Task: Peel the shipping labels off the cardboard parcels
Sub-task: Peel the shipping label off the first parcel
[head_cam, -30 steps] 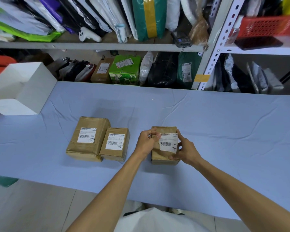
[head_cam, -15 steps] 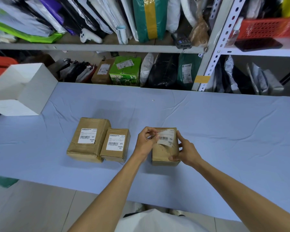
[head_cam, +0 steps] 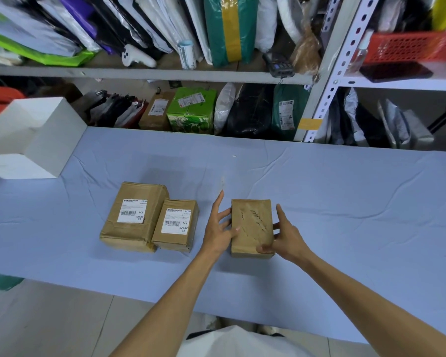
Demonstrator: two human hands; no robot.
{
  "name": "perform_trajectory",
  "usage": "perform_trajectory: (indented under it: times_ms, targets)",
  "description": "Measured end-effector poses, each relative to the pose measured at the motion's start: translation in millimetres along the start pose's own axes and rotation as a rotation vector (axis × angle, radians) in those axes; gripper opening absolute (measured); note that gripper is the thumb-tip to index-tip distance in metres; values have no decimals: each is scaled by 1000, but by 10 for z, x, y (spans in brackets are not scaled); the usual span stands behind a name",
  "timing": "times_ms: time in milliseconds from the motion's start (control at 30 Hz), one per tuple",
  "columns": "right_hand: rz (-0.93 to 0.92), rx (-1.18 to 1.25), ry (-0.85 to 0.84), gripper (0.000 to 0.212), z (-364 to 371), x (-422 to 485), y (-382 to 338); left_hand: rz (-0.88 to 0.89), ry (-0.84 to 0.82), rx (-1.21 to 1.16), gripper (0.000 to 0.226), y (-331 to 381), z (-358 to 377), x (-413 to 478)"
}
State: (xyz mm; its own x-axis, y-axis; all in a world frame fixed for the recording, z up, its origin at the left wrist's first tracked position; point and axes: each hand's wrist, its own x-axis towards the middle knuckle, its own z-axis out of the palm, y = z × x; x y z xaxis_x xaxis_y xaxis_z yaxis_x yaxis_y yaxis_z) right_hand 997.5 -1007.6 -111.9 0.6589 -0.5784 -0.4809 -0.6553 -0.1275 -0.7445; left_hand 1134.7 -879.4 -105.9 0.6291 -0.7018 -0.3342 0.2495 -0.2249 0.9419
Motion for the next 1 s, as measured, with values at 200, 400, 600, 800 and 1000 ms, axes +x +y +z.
perform_trajectory:
  times_ms: [200, 400, 600, 800, 1000]
  targets:
    - [-81, 113, 64, 125, 117, -16, 22, 7, 31, 24, 89, 1, 16, 22]
    - [-93, -41, 120, 141, 85, 31, -41, 2, 33, 36, 86, -6, -25, 17]
    - [-141, 61, 237, 79, 25, 22, -85, -10, 23, 54, 89, -40, -29, 27]
    - [-102, 32, 330, 22, 45, 63, -121, -36, 19, 87, 91, -82, -33, 40]
    - [-60, -287, 108, 140, 134, -22, -167, -26, 33, 121, 92, -130, -17, 61]
